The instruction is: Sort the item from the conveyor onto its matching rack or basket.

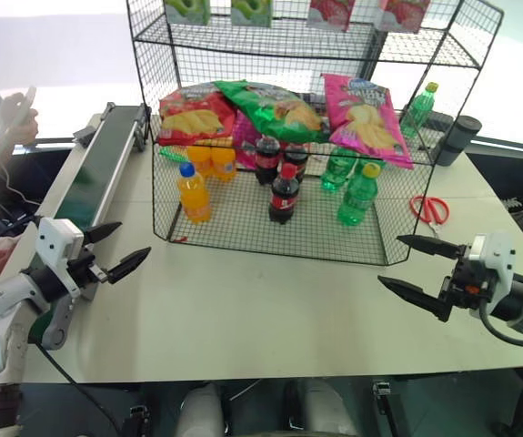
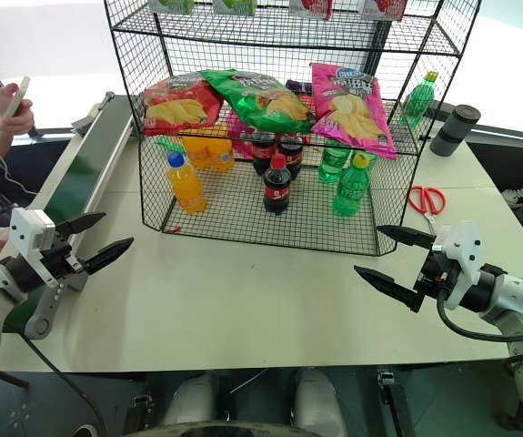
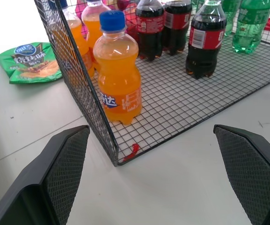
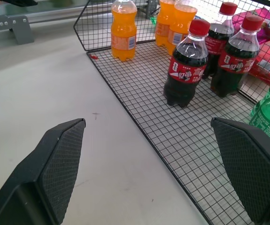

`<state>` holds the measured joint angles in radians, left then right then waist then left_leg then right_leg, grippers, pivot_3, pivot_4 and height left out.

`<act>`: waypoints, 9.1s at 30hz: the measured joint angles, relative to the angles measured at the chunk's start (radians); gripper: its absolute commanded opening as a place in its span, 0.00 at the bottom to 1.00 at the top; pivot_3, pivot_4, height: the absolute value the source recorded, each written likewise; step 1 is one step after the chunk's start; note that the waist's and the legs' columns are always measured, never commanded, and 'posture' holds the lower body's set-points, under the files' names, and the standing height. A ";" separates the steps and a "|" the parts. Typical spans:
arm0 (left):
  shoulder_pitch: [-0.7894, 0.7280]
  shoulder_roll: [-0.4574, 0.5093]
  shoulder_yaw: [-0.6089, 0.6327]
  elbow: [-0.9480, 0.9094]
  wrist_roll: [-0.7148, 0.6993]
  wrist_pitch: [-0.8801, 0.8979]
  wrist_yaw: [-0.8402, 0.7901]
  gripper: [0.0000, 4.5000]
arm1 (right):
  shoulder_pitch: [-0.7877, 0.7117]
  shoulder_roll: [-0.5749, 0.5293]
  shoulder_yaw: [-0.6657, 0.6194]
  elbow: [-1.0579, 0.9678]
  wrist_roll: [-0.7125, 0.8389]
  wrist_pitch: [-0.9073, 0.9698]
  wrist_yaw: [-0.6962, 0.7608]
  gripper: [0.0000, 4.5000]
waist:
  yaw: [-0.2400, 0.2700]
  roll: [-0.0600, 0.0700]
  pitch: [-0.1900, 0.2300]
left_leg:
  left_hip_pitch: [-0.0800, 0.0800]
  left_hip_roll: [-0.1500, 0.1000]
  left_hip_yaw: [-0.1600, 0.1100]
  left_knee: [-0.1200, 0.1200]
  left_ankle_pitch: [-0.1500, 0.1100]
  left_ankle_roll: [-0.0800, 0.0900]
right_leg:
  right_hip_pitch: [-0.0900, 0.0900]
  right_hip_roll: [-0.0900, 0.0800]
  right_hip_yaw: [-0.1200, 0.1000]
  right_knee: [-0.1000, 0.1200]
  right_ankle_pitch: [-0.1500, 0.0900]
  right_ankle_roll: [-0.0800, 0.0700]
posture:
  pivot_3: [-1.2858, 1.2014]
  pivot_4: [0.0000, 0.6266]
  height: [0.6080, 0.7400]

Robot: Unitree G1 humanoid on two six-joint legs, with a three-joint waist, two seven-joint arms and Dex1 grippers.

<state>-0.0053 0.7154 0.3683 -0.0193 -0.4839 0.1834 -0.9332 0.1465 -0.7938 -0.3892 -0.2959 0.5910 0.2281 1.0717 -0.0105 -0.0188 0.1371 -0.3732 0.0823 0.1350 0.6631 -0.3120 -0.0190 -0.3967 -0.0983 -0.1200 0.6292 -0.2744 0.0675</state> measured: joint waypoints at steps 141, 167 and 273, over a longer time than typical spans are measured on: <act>0.118 -0.039 0.052 0.007 -0.077 -0.100 -0.089 1.00 | -0.174 0.010 0.192 0.143 -0.116 -0.106 0.110 0.99 | -0.002 0.000 0.000 | 0.001 0.000 0.000 0.001 0.001 -0.001 | 0.000 0.001 0.000 0.001 0.000 0.000 | 0.52 0.24 0.90; 0.385 0.062 0.342 0.052 0.424 -0.648 0.230 1.00 | -0.455 0.324 0.532 0.145 -0.066 0.029 0.096 0.99 | -0.003 0.001 0.000 | 0.000 0.001 0.001 0.000 0.000 -0.001 | -0.007 0.000 -0.001 0.002 0.000 -0.001 | 0.52 0.24 0.90; 0.039 0.072 0.043 -0.476 -1.235 0.592 0.158 0.00 | -0.372 0.205 0.441 0.000 0.325 0.571 0.012 1.00 | 0.000 -0.002 -0.004 | 0.001 -0.002 -0.001 0.001 0.002 -0.004 | 0.000 0.002 0.001 0.002 0.001 -0.002 | 0.52 0.24 0.90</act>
<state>0.0338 0.7879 0.4115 -0.4951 -1.7192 0.7754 -0.7751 -0.2251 -0.5884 0.0513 -0.2963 0.9158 0.7991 1.0840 -0.0105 -0.0213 0.1336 -0.3725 0.0808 0.1339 0.6637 -0.3095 -0.0233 -0.3967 -0.0961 -0.1189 0.6311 -0.2736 0.0652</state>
